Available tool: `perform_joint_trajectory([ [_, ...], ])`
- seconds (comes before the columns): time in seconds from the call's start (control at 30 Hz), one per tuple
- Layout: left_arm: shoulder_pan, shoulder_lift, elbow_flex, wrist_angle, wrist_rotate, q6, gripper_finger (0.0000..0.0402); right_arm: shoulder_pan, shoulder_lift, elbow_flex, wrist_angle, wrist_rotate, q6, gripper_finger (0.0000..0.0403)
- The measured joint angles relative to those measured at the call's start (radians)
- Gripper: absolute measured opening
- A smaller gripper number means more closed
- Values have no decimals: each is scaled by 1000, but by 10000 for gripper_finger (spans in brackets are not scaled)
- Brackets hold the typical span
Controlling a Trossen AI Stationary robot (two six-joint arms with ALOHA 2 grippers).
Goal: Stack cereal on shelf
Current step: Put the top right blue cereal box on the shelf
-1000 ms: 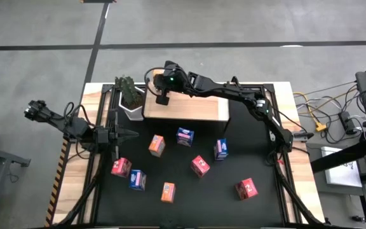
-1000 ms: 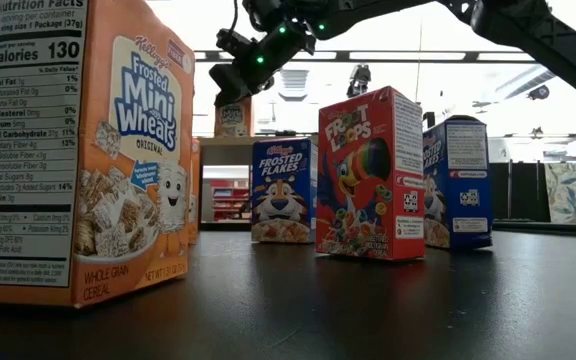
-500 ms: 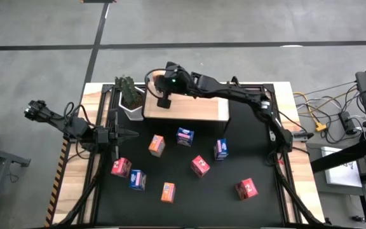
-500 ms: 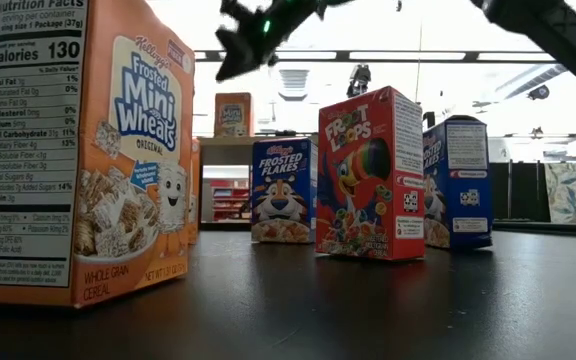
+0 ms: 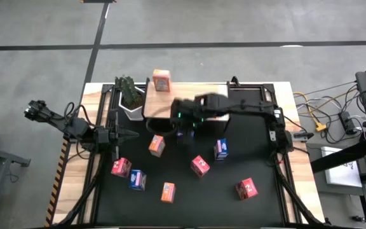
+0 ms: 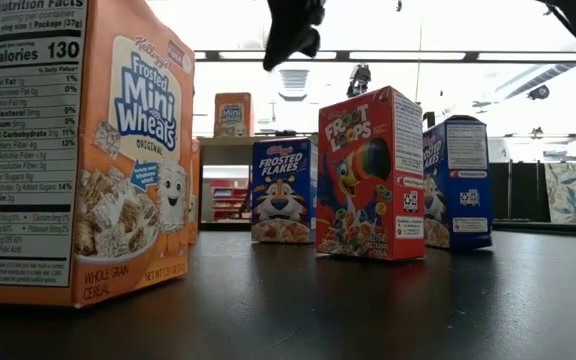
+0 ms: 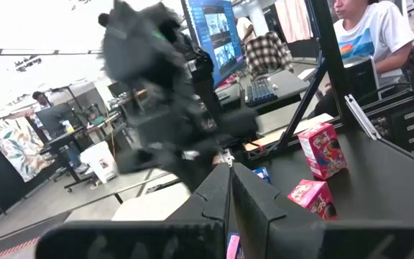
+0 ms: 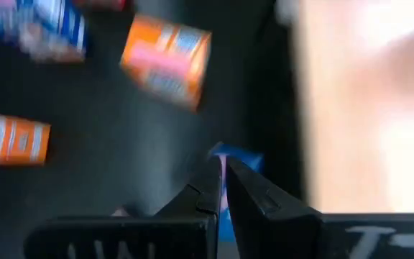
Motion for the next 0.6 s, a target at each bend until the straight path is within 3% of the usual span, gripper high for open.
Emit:
perform_joint_trajectory([
  [0.33,0,0,0,0,0,-9,0,171,-15,-219,-14,141,170,12],
  [0.6,0,1,0,0,0,-13,0,185,-219,-472,-70,124,589,12],
])
